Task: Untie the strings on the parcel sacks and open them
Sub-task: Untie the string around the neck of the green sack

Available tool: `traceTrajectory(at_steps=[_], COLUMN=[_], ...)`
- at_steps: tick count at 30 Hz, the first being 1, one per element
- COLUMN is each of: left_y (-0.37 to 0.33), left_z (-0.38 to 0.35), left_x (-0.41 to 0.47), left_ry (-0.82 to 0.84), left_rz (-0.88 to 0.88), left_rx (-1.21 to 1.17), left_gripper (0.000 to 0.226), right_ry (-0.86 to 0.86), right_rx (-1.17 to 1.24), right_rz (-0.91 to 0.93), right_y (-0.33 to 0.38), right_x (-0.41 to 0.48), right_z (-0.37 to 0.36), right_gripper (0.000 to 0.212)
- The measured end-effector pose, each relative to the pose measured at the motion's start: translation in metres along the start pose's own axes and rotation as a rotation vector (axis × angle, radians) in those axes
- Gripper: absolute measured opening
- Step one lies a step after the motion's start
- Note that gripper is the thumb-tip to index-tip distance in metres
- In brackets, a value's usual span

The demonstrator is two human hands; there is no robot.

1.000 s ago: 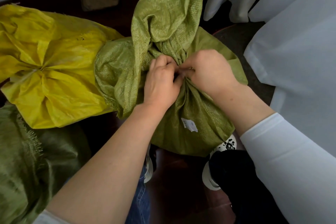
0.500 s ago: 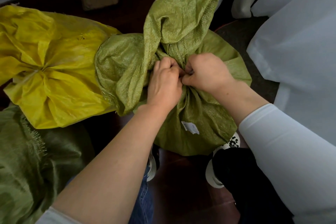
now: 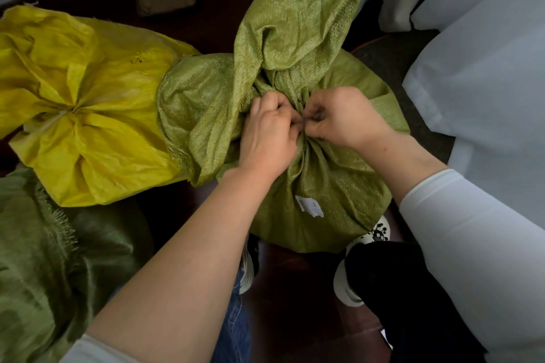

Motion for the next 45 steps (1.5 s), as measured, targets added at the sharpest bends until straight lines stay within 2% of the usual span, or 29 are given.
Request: traceTrajectory(at_steps=[3,9,11,14,16,19,23,28,31,37,39,42,43,45], left_y=[0.001,0.004,0.003,0.001,0.001,0.003,0.004,0.007,0.005,0.000,0.001,0.003,0.003,0.002], left_z=[0.001,0.002,0.004,0.004,0.004,0.003,0.003,0.001,-0.001,-0.003,-0.002,0.005,0.006,0.007], left_x=[0.000,0.002,0.002,0.001,0.001,0.001,0.001,0.000,-0.003,-0.004,-0.004,-0.002,-0.001,0.000], left_ry=[-0.003,0.000,-0.006,0.000,0.008,0.016,0.016,0.024,0.020,0.023,0.020,-0.014,-0.024,-0.029], left_rz=[-0.006,-0.006,-0.015,-0.050,-0.065,-0.056,-0.041,0.006,-0.028,-0.062,-0.067,-0.045,-0.044,-0.044], left_rx=[-0.008,-0.012,-0.037,-0.076,-0.078,-0.053,-0.051,-0.064,-0.050,-0.035,-0.045,-0.069,-0.072,-0.067], left_gripper=[0.017,0.017,0.015,0.012,0.013,0.014,0.015,0.018,0.016,0.018,0.015,0.013,0.013,0.013], right_ry=[-0.014,-0.180,-0.166,-0.001,0.053,0.019,-0.101,-0.093,-0.022,0.109,0.171,0.230,0.229,0.166], right_rx=[-0.022,-0.152,-0.058,0.302,0.362,0.134,-0.153,-0.264,-0.125,0.621,0.776,0.796,0.738,0.457], right_rz=[0.026,0.036,0.021,-0.123,-0.135,-0.031,-0.005,0.037,-0.060,-0.465,-0.499,-0.374,-0.331,-0.230], right_y=[0.000,0.005,0.001,-0.013,-0.016,-0.009,0.003,0.009,0.004,-0.018,-0.018,-0.017,-0.017,-0.016], right_x=[-0.002,-0.006,-0.006,-0.003,-0.002,-0.002,-0.005,-0.006,-0.004,-0.004,-0.007,-0.006,-0.007,-0.006], right_z=[-0.001,-0.006,-0.007,-0.009,-0.009,-0.006,-0.002,-0.004,-0.006,-0.021,-0.023,-0.016,-0.012,-0.005], right_gripper=[0.022,0.023,0.020,0.012,0.012,0.018,0.018,0.021,0.021,0.026,0.022,0.014,0.012,0.011])
Point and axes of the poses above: each hand's wrist, its own x-axis towards the middle knuckle, its own z-axis out of the back of the hand, y = z × x, the point moved 5 cm from there along x, towards the middle knuckle, and after that the axes turned 15 degrees about -x, right-handed, at the moved point
